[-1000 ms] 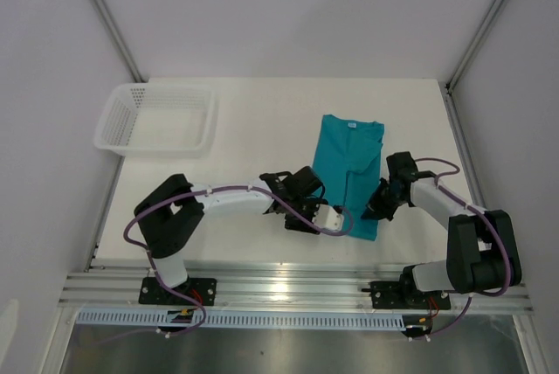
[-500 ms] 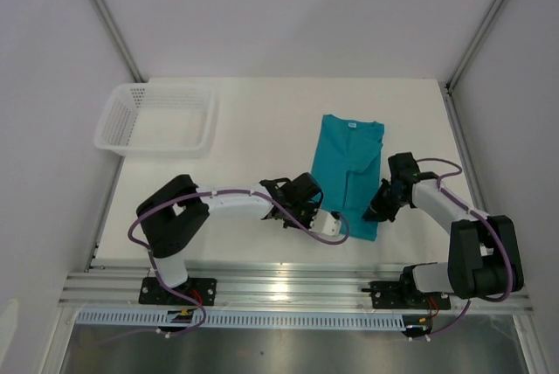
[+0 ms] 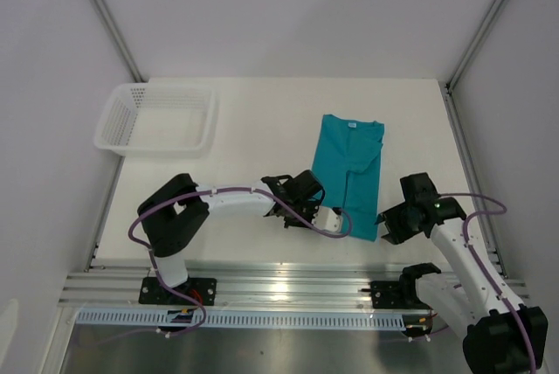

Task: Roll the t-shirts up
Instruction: Roll the tshirt

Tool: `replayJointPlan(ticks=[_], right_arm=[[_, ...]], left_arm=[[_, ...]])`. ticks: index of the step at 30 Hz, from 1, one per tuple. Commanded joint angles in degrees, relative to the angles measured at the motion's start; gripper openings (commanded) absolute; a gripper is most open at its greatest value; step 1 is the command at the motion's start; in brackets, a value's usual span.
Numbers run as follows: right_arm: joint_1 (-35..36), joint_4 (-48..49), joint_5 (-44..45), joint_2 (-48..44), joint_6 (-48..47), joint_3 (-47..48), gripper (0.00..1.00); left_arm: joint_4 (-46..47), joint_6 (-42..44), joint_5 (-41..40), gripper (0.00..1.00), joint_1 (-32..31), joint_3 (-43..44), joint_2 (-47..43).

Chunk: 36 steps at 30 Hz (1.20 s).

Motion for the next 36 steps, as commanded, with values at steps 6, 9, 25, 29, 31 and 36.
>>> replayJointPlan(ticks=[6,9,25,29,31,36], right_arm=[[4.22,6.13,6.0,-0.27,17.44,-6.22,0.43],[4.57,9.74,6.09,1.23,17.71,-6.84,0.42],[5.54,5.98,5.12,2.64,15.61,-7.03,0.39],[6.5,7.11,3.63,2.02,17.27,-7.89,0.4],[6.77,9.55,3.11,2.37,18.33,-10.26,0.4],[7.21,13.7,3.8,5.26,18.95,-12.47,0.4]], left_arm=[[-1.37,-1.86,2.43,0.01,0.27,2.47,-0.21],[-1.63,-2.12,2.43,0.01,0.36,2.13,-0.3],[-2.16,-3.26,2.78,0.01,0.89,3.44,0.22],[-2.16,-3.26,2.78,0.01,0.89,3.71,0.23],[-2.16,-3.26,2.87,0.01,0.89,3.62,0.23],[-2.68,-3.35,3.05,0.01,0.89,3.27,0.05]])
